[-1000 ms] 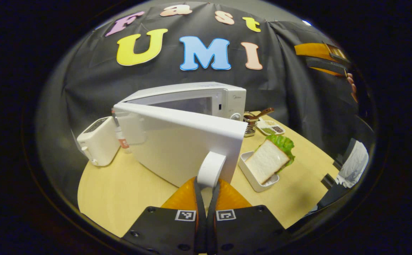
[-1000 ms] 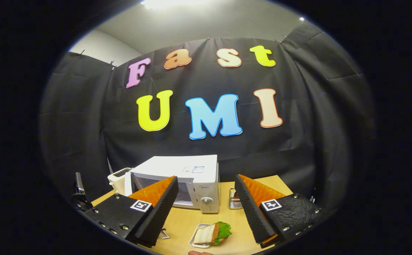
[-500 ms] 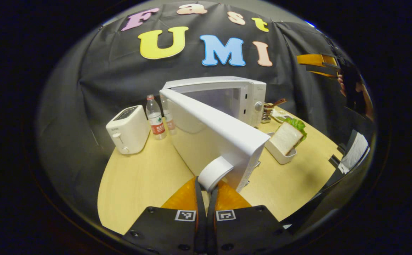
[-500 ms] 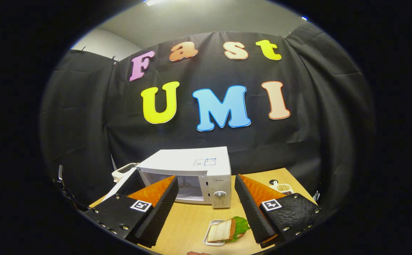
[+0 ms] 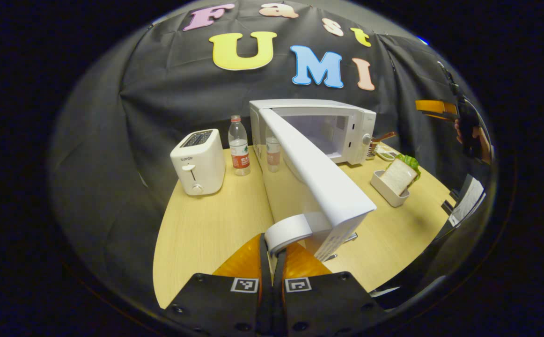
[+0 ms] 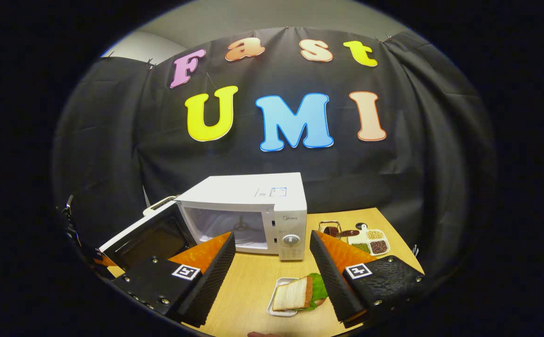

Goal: Open the microwave oven with the left hand, put the food in, and close the microwave oven.

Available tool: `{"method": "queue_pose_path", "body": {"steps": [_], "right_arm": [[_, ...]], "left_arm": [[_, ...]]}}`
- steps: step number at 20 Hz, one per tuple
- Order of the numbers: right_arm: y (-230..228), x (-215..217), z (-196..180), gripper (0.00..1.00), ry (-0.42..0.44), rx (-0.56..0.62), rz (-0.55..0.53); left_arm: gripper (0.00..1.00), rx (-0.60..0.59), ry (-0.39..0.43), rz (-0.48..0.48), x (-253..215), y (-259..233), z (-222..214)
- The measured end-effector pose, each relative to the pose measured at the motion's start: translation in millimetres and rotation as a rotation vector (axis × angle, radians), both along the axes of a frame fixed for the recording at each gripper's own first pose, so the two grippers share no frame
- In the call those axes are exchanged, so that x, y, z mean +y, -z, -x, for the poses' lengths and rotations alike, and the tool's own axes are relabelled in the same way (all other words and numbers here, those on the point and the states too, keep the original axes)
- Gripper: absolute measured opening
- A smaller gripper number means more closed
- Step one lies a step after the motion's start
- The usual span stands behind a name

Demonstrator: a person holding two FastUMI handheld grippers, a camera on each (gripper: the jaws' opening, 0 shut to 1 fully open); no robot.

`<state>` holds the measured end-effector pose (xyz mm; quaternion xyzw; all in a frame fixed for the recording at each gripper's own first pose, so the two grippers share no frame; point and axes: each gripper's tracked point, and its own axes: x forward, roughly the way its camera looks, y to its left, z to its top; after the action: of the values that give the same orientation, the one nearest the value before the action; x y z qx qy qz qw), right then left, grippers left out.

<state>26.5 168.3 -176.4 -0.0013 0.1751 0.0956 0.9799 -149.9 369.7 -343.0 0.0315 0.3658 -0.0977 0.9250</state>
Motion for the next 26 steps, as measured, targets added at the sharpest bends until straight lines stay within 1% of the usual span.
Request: {"method": "queue_pose_path", "body": {"steps": [2, 3, 4, 5, 6, 8, 9, 10, 12, 13, 14, 16, 17, 18, 19, 21, 23, 26], "right_arm": [[5, -6, -5, 0.97, 0.015, 0.023, 0.004], [9, -6, -7, 0.97, 0.015, 0.03, 0.007], [15, -7, -9, 0.96, 0.011, 0.041, 0.023], [27, -9, -11, 0.97, 0.006, 0.062, 0.055], [39, -13, -11, 0.97, 0.0, 0.085, 0.09], [63, -23, -9, 0.97, -0.012, 0.138, 0.124], [74, -30, -6, 0.97, -0.011, 0.162, 0.134], [83, -38, -5, 0.97, -0.004, 0.183, 0.147], [99, -55, -3, 0.97, 0.015, 0.221, 0.167], [106, -63, -3, 0.97, 0.025, 0.239, 0.167], [113, -70, -3, 0.97, 0.036, 0.258, 0.163], [127, -81, -2, 0.97, 0.052, 0.305, 0.142], [134, -81, -3, 0.97, 0.052, 0.33, 0.124], [140, -83, -3, 0.97, 0.051, 0.352, 0.104], [147, -83, 0, 0.97, 0.043, 0.37, 0.083], [158, -83, 6, 0.96, 0.03, 0.413, 0.052], [169, -86, 7, 0.97, 0.031, 0.447, 0.021], [189, -88, 16, 0.97, 0.043, 0.523, -0.032]], "left_arm": [[0.07, -0.002, 0.012, 0.013, 0, 1, 0], [0.11, -0.006, 0.012, 0.017, 0, 1, 0], [0.12, -0.011, 0.017, 0.02, -2, 0, 1], [0.15, -0.016, 0.02, 0.017, -1, 0, 0], [0.15, -0.015, 0.017, 0.023, -1, 0, 1], [0.18, -0.013, 0.007, 0.018, 3, -2, 7], [0.23, -0.021, -0.01, 0.008, 10, -8, 11], [0.31, -0.043, -0.04, -0.001, 19, -19, 14], [0.69, -0.065, -0.096, 0.014, 26, -35, 24], [0.88, -0.103, -0.14, -0.011, 30, -50, 27], [0.89, -0.163, -0.196, -0.029, 32, -70, 26], [0.9, -0.296, -0.314, -0.044, 31, -127, 25], [0.95, -0.358, -0.367, -0.071, 28, -158, 22], [0.94, -0.417, -0.413, -0.097, 25, -185, 16], [0.94, -0.477, -0.439, -0.101, 12, -212, 10], [0.94, -0.579, -0.466, -0.08, -26, -268, -11], [0.95, -0.694, -0.475, -0.078, -61, -318, -35], [0.96, -0.783, -0.424, -0.037, -119, -358, -70]]}}
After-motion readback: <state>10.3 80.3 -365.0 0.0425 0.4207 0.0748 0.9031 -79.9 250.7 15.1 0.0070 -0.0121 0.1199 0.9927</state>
